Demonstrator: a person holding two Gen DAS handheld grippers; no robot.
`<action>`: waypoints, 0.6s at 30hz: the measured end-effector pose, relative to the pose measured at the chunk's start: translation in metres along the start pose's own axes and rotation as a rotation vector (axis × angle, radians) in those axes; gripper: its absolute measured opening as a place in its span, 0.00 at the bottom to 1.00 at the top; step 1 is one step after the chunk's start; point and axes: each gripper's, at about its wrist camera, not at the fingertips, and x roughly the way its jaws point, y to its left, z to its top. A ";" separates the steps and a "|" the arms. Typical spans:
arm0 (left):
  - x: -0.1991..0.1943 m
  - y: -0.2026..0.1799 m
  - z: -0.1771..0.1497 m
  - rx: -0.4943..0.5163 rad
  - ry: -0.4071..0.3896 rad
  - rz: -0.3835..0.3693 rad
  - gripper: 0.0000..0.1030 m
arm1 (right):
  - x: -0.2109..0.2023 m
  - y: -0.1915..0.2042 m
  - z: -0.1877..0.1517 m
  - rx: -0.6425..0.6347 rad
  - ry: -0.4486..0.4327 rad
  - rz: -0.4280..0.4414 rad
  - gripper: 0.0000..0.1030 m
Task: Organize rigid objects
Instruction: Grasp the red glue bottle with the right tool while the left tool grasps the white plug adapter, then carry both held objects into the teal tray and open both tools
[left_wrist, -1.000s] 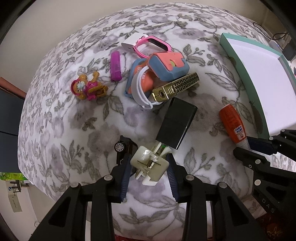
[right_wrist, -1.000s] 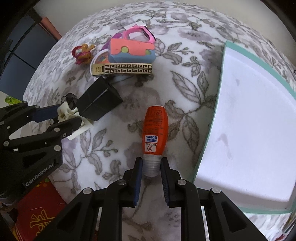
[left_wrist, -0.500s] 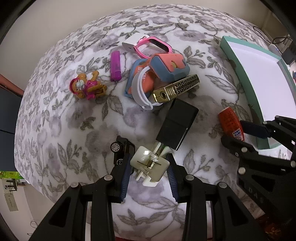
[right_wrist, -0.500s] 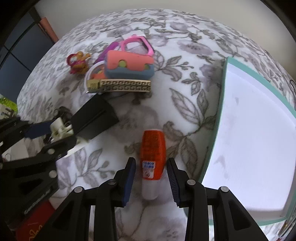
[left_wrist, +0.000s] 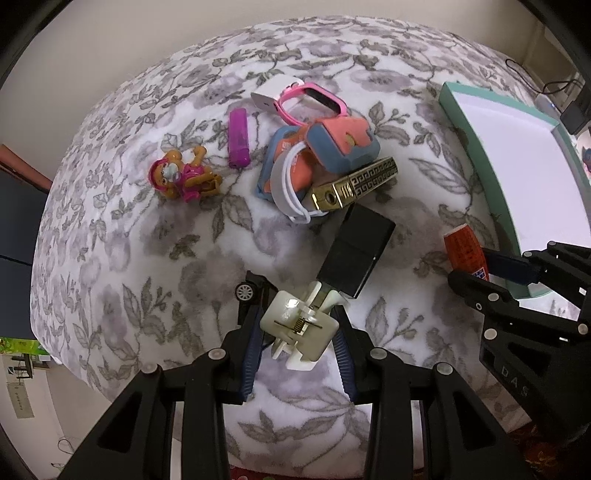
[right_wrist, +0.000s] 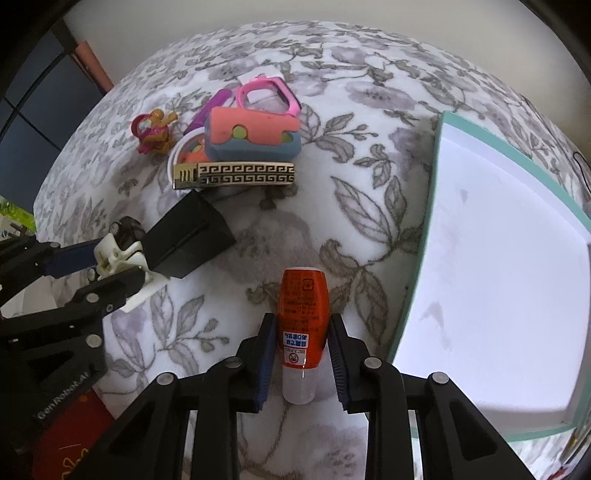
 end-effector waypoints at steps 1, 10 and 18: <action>-0.002 0.001 0.000 -0.001 0.002 0.000 0.37 | -0.003 -0.002 -0.001 0.006 -0.010 0.005 0.29; -0.047 0.002 0.007 -0.026 -0.085 -0.004 0.37 | -0.041 -0.015 -0.003 0.074 -0.139 0.057 0.29; -0.083 -0.019 0.036 -0.026 -0.162 -0.017 0.37 | -0.064 -0.040 0.006 0.186 -0.225 0.020 0.29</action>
